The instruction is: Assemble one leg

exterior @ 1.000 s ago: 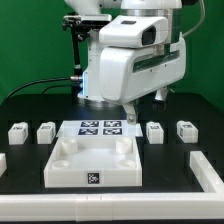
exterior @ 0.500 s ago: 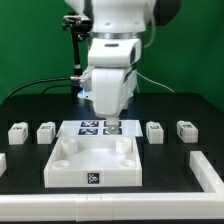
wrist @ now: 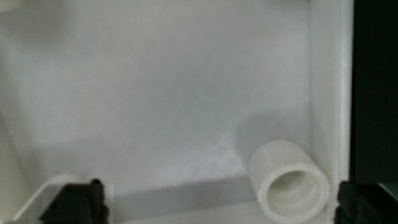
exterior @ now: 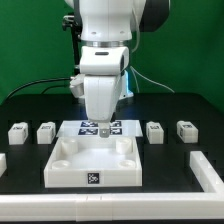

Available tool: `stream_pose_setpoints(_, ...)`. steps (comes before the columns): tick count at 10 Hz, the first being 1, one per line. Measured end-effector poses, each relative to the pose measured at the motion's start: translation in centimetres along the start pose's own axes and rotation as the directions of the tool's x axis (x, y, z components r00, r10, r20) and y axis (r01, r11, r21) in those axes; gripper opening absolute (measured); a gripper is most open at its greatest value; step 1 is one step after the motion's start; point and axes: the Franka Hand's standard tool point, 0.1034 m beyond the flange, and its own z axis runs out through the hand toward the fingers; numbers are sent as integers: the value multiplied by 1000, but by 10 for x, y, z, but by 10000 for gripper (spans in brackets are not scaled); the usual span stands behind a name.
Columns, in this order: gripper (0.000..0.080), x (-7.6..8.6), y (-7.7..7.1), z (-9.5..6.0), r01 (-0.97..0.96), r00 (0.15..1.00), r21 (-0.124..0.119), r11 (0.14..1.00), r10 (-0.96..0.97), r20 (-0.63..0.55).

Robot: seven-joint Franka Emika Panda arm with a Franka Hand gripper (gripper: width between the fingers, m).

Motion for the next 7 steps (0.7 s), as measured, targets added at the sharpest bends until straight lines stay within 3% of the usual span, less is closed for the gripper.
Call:
stream_pose_setpoints(1, 650, -2, 0, 1, 38, 999, -10, 999, -38, 1)
stream_pose_setpoints(2, 650, -8, -6, 6, 150, 989, -48, 988, -150, 3)
stream_pose_setpoints(3, 650, -15, -21, 14, 192, 981, -62, 979, -192, 1)
stream_pose_setpoints(4, 650, -23, -38, 24, 221, 975, -66, 973, -222, -3)
stream_pose_setpoints(6, 650, -30, -50, 40, 257, 966, -71, 964, -258, -10)
stream_pose_setpoints(7, 650, -30, -56, 50, 253, 967, -55, 966, -254, -16)
